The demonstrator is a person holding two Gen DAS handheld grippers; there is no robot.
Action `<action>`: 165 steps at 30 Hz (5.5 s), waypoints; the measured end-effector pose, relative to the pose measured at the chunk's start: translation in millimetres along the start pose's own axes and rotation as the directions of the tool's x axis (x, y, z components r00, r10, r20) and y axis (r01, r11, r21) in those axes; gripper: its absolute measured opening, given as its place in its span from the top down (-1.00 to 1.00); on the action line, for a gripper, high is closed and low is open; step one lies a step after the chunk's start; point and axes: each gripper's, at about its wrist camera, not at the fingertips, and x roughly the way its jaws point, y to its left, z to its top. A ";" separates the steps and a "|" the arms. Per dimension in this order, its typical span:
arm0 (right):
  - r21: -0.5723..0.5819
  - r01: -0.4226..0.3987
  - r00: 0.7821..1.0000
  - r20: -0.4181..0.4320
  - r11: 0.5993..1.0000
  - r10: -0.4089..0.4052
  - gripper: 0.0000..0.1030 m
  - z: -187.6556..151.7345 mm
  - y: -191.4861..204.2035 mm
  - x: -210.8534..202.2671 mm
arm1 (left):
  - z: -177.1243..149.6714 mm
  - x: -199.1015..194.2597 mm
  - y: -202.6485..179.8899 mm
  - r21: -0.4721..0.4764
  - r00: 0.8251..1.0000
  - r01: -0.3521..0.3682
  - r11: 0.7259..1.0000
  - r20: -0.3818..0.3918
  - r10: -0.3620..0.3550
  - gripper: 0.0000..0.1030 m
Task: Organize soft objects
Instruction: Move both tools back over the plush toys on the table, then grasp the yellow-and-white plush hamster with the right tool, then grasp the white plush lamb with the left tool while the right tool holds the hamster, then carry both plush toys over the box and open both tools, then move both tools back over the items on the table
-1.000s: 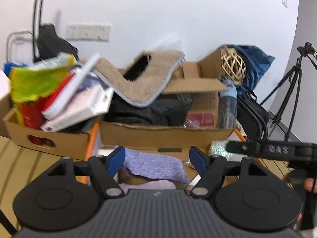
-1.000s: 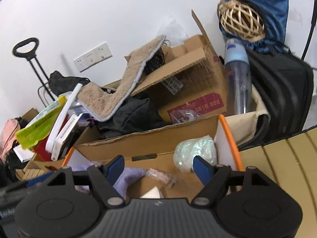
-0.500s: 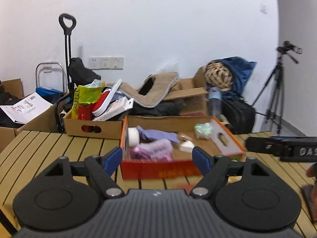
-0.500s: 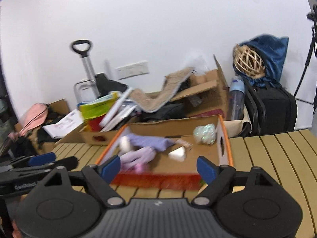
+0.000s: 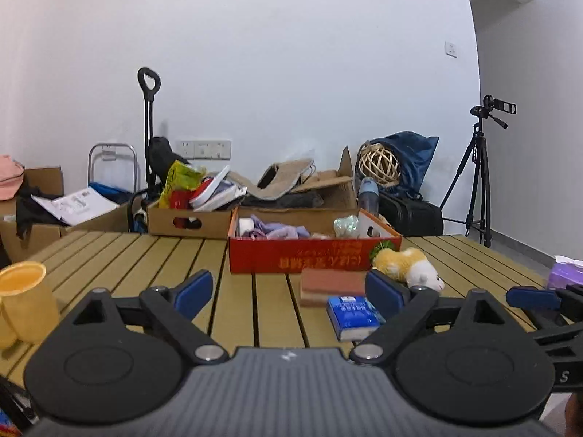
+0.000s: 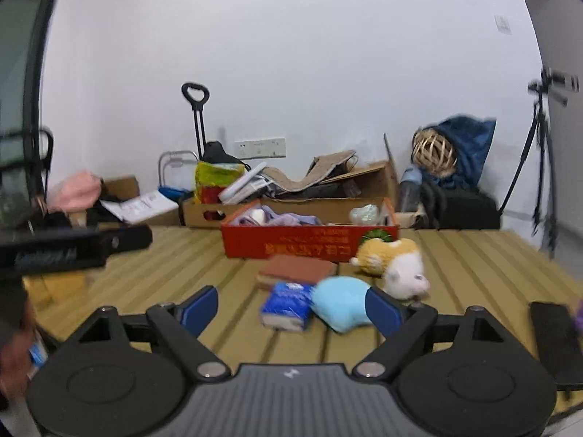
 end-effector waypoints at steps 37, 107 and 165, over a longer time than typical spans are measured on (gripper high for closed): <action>0.252 0.121 0.966 -0.251 0.960 -0.056 -0.35 38.4 -156.8 234.5 | 16.8 219.2 -39.0 -0.095 0.975 0.131 0.987 -0.168 -0.146 -0.89; 0.579 -0.027 0.949 -0.241 0.815 0.203 0.23 -21.9 -54.5 90.8 | -50.5 99.6 4.9 -0.453 0.827 0.152 0.879 -0.429 -0.364 -0.04; 0.154 0.051 0.996 -0.086 0.987 -0.038 -0.96 181.8 -73.5 131.4 | 154.5 140.6 19.6 0.007 0.991 -0.116 0.993 -0.070 0.116 -1.00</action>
